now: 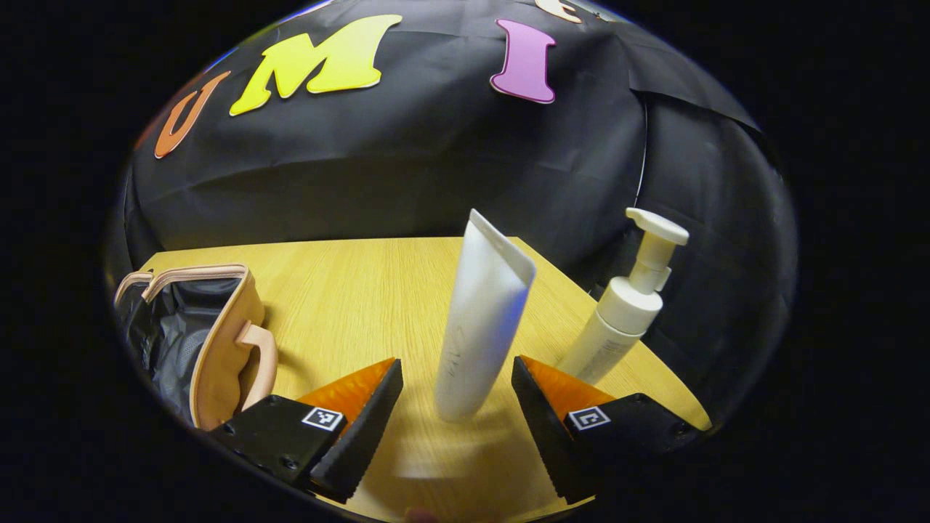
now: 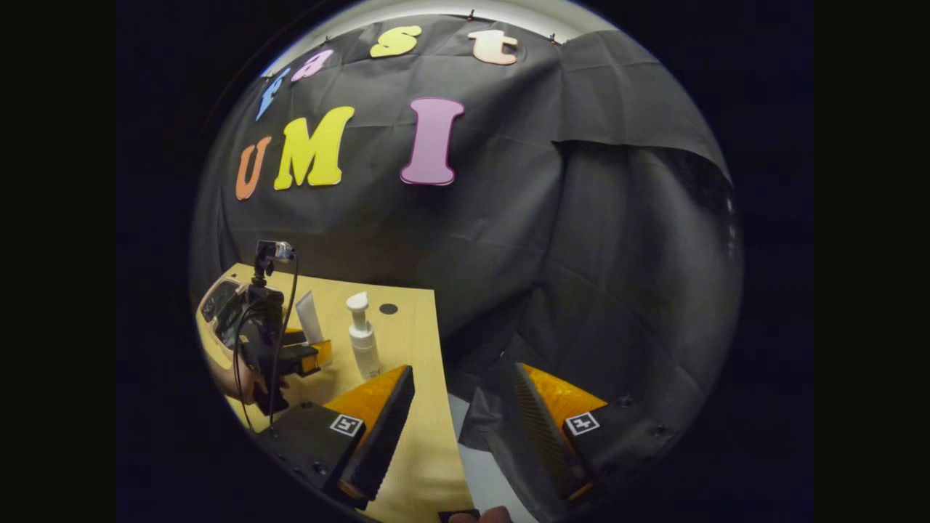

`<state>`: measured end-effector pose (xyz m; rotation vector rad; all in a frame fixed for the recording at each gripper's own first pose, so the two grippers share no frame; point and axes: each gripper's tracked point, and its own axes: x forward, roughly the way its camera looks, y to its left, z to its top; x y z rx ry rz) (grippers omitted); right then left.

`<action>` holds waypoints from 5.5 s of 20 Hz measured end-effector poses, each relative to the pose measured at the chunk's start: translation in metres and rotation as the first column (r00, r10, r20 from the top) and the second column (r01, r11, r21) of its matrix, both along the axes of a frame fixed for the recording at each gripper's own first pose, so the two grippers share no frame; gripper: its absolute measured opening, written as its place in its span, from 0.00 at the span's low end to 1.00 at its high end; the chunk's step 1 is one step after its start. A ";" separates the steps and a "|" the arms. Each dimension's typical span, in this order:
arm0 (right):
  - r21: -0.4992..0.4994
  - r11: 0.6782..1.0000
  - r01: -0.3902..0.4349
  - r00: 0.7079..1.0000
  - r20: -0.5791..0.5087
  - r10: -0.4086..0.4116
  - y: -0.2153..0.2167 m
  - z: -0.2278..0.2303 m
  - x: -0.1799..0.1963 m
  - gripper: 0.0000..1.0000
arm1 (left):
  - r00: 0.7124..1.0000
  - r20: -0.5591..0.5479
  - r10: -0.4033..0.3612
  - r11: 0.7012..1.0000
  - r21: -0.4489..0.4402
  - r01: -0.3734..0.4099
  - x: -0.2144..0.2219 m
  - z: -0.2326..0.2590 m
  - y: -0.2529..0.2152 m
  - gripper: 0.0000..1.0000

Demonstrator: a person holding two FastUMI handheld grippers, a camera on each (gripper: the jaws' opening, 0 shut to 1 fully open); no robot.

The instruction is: First open the suitcase, pack the skin care products into it, and then close the suitcase.

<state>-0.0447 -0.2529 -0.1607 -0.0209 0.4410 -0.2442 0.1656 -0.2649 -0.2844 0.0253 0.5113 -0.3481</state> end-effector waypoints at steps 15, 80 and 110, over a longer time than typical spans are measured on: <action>0.102 0.980 -0.168 0.983 -0.051 0.174 0.063 -0.053 0.049 0.82 | 1.000 -0.029 0.002 0.998 -0.068 -0.004 -0.048 0.074 0.030 0.37; 0.481 0.807 -0.344 0.897 -0.085 0.434 0.245 0.027 -0.002 0.47 | 0.757 -0.635 0.151 0.966 0.258 0.024 -0.052 -0.018 0.340 0.41; 0.664 0.713 -0.227 0.443 -0.581 0.683 0.541 -0.109 0.146 0.47 | 0.775 -0.298 0.557 0.752 -0.214 -0.623 -0.284 0.122 0.420 0.99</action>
